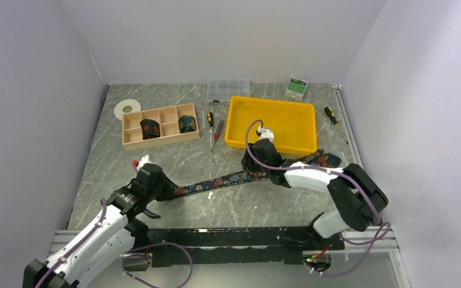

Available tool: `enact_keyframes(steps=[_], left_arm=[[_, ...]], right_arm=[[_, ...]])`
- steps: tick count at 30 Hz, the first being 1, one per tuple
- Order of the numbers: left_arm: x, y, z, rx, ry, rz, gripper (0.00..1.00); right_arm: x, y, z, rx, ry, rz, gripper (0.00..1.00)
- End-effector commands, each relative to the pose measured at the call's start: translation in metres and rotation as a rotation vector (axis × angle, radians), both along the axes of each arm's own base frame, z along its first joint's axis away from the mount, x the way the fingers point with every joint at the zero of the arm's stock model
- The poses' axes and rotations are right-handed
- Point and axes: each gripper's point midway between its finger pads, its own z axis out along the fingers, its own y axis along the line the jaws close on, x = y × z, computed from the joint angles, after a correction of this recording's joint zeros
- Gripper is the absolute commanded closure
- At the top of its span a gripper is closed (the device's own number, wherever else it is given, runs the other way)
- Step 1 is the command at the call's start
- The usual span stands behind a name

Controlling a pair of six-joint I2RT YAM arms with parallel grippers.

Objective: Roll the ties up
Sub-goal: Flatten out the tie at the center of the board.

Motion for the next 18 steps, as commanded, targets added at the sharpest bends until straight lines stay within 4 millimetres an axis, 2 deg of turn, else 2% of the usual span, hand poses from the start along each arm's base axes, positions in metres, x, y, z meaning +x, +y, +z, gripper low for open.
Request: enact_keyframes(steps=[1, 2, 4, 12, 18], left_arm=[[-0.008, 0.022, -0.005, 0.050, 0.020, 0.100, 0.89], [-0.008, 0.026, -0.007, 0.063, 0.028, 0.123, 0.94], [-0.009, 0.032, -0.014, 0.091, 0.056, 0.159, 0.97], [-0.003, 0.044, -0.038, 0.204, 0.150, 0.219, 0.97], [-0.017, 0.055, -0.050, 0.249, 0.222, 0.270, 0.97]], right_arm=[[0.008, -0.006, 0.018, 0.014, -0.067, -0.034, 0.56], [0.008, -0.006, 0.017, 0.010, -0.067, -0.034, 0.56], [0.008, -0.007, 0.017, 0.006, -0.065, -0.037, 0.57], [0.009, -0.009, 0.025, 0.001, -0.078, -0.039, 0.57], [0.009, -0.013, 0.030, -0.017, -0.087, -0.046, 0.57]])
